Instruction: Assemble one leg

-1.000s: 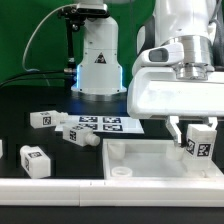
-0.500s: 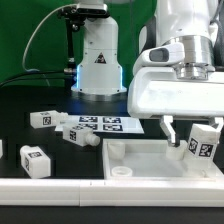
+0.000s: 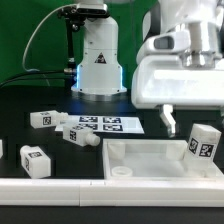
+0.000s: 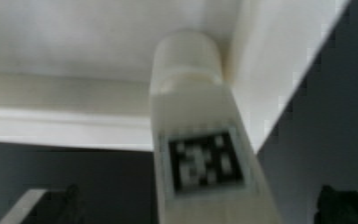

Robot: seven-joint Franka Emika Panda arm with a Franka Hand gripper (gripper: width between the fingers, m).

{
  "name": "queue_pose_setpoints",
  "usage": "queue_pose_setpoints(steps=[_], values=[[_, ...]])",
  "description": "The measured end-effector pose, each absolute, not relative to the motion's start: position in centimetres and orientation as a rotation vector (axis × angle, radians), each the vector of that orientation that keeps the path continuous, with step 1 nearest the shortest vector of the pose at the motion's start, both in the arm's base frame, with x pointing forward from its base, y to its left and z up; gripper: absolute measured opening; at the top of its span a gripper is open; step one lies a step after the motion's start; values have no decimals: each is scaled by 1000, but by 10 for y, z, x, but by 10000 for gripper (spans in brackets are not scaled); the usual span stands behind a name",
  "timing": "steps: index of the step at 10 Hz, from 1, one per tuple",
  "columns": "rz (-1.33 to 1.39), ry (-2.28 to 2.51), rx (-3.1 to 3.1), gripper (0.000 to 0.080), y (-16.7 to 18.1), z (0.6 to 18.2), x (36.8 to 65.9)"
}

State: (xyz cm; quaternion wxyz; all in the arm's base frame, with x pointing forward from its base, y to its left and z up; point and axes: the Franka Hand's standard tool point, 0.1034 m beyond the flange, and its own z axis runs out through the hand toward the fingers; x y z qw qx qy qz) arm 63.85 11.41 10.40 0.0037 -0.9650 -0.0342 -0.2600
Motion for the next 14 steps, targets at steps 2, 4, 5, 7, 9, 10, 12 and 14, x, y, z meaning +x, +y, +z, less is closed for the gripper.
queue_pose_setpoints(steps=[2, 4, 5, 7, 9, 10, 12, 14], values=[[-575, -90, -3074, 649, 110, 99, 641], [-333, -55, -3104, 649, 109, 88, 637], [-235, -26, -3109, 649, 112, 85, 635], [-51, 22, -3115, 649, 119, 80, 630], [-98, 21, -3113, 649, 122, 80, 635], [-96, 23, -3113, 513, 121, 80, 635], [-95, 64, -3112, 373, 121, 80, 635], [-93, 261, -3099, 290, 119, 80, 635]])
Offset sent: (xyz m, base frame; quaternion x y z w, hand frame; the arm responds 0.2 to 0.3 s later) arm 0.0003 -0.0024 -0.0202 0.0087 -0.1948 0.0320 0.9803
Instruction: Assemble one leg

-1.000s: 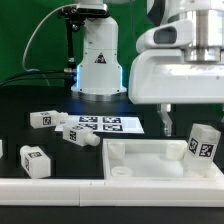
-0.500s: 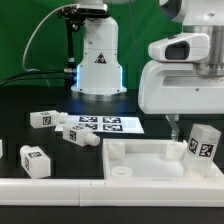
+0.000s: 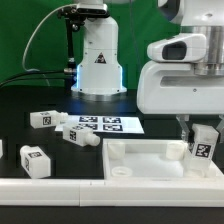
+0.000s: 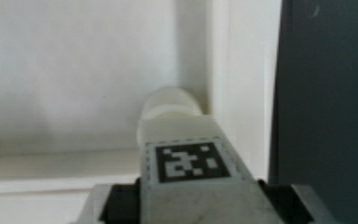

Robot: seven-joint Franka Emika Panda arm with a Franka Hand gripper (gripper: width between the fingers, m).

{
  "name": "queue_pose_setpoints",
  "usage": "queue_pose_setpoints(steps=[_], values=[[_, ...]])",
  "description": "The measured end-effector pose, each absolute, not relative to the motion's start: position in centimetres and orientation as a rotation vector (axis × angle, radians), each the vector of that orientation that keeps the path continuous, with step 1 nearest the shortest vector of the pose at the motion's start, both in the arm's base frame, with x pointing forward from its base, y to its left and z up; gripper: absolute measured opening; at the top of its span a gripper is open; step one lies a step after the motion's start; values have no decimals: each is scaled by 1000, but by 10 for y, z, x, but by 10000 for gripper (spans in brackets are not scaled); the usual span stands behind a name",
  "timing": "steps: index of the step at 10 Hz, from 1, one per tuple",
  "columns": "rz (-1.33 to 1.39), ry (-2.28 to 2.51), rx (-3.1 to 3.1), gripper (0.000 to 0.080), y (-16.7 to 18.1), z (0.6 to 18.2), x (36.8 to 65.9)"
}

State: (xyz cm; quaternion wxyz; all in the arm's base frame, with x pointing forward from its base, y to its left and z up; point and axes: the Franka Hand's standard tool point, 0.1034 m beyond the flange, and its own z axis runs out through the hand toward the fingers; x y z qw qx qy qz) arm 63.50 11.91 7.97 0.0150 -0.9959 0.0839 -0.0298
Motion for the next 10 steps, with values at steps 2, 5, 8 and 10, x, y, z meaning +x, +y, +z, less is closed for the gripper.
queue_pose_setpoints(steps=[2, 5, 8, 10], values=[[-89, 480, -3068, 290, 119, 80, 635], [-162, 866, -2960, 290, 116, 77, 635], [-125, 1354, -2704, 290, 111, 77, 638], [-89, 1682, -2441, 290, 110, 76, 639]])
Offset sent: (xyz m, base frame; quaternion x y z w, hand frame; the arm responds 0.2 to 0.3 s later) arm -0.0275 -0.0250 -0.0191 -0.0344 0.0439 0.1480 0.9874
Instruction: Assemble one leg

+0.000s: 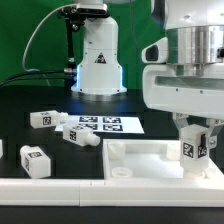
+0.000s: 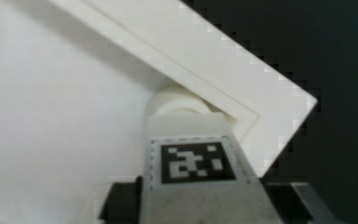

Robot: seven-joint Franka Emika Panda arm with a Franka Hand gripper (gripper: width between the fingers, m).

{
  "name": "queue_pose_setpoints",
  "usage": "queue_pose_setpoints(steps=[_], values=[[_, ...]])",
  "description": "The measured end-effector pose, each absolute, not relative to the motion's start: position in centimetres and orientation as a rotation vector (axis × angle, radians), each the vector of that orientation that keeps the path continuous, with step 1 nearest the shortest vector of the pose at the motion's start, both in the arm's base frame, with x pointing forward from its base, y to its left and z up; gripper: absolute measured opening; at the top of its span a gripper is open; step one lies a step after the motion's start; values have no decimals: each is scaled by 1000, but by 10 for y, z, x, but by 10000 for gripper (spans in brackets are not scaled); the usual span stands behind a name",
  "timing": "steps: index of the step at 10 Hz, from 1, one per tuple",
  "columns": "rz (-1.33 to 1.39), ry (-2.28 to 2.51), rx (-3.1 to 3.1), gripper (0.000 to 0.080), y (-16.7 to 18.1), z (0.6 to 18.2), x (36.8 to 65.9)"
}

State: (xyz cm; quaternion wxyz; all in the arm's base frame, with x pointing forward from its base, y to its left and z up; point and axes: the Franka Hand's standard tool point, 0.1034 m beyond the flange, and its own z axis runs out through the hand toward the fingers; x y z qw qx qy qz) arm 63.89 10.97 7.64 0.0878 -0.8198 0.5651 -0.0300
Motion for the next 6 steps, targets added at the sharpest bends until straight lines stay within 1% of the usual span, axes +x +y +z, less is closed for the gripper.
queue_pose_setpoints(steps=[1, 3, 4, 5, 6], values=[[-79, 1762, -2364, 291, 110, 76, 639], [-83, 1724, -2393, 291, 110, 76, 639], [-90, 1673, -2437, 365, 110, 76, 638], [-108, 1494, -2565, 547, 111, 76, 638], [-117, 1210, -2741, 547, 111, 76, 637]])
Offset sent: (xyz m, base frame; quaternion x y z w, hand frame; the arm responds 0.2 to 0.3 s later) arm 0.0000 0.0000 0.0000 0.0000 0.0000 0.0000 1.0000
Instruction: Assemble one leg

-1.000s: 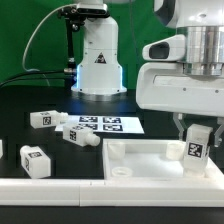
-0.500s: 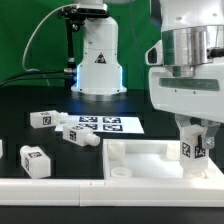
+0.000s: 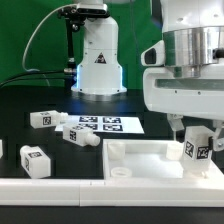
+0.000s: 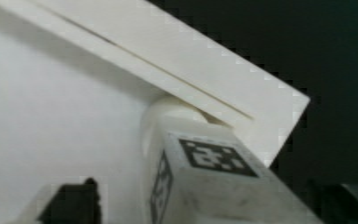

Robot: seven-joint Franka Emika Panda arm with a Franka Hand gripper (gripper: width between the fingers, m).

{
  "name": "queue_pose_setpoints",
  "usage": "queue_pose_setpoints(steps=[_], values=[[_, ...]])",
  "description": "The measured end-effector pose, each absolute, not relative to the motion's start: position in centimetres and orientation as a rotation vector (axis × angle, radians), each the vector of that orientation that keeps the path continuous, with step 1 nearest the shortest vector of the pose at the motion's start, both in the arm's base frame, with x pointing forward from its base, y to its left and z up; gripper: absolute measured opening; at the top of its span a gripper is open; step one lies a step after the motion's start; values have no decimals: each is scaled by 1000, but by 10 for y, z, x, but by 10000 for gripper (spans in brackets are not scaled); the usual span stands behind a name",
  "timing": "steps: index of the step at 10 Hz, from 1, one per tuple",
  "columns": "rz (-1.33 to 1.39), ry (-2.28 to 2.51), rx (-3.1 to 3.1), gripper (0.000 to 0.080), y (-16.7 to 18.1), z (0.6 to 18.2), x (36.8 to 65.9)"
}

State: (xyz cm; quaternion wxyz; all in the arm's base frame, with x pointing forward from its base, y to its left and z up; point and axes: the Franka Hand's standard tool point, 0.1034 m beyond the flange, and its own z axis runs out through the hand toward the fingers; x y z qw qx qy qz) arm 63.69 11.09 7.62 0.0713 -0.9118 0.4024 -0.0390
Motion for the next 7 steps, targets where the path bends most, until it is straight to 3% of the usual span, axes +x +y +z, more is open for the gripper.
queue_pose_setpoints(steps=[2, 4, 7], values=[[-152, 881, -2883, 643, 106, 77, 636], [-166, 680, -2951, 648, 105, 76, 636], [-220, -42, -3088, 649, 112, 80, 639]])
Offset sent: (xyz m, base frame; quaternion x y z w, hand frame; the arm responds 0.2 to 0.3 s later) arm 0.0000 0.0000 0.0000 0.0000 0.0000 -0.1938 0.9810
